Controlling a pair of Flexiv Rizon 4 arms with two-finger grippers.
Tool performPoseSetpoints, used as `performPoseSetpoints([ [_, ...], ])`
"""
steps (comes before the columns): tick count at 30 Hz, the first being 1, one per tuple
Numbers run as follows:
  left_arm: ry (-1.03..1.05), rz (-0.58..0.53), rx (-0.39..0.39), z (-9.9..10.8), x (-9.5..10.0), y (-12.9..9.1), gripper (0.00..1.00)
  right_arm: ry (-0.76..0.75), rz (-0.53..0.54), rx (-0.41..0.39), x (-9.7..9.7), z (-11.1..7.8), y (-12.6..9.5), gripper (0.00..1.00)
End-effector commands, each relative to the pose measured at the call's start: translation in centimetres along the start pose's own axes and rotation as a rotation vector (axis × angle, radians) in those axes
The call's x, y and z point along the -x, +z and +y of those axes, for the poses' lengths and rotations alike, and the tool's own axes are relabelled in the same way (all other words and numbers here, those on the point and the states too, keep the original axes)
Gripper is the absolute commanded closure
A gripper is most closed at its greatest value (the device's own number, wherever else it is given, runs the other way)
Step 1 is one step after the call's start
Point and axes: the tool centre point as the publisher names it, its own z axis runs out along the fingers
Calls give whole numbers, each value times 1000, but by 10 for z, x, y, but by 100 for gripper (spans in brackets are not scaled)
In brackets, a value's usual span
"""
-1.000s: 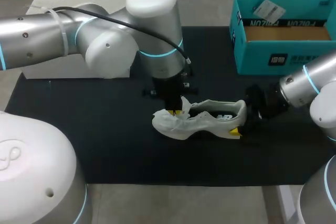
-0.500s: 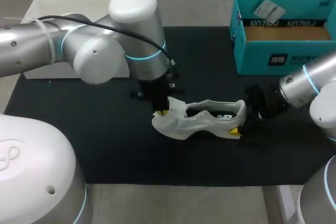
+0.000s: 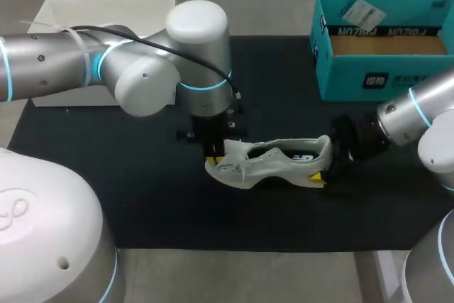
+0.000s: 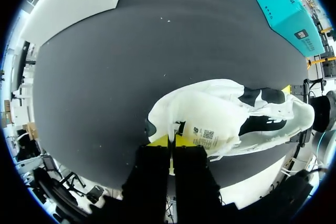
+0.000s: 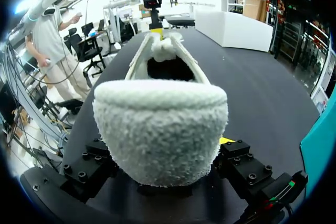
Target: Take the shoe out of the shoebox, open the shoe tongue, remove and reinsert the insole, then place the shoe into the shoebox
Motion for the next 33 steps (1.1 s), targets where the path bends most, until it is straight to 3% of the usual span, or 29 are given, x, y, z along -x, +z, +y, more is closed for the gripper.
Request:
performPoseSetpoints([
  [1, 9, 5, 8, -2, 0, 4, 89, 2, -2, -2, 1, -3, 5, 100],
  [3, 28, 18, 7, 0, -1, 2, 57, 2, -2, -2, 1, -3, 5, 100],
  [5, 38, 45, 14, 2, -1, 0, 1, 2, -2, -2, 1, -3, 5, 100],
  [11, 60, 89, -5, 7, -1, -16, 0, 2, -2, -2, 1, -3, 5, 100],
  [18, 101, 125, -51, 9, 2, -52, 0, 2, -2, -2, 1, -3, 5, 100],
  [24, 301, 173, -59, 8, -7, -86, 0, 2, -2, -2, 1, -3, 5, 100],
  [27, 552, 206, -41, 5, -11, -104, 0, 2, -2, -2, 1, -3, 5, 100],
  [30, 1013, 227, 86, 3, -16, -115, 0, 2, -2, -2, 1, -3, 5, 100],
  [33, 1427, 166, 92, 7, -21, -124, 0, 2, -2, -2, 1, -3, 5, 100],
])
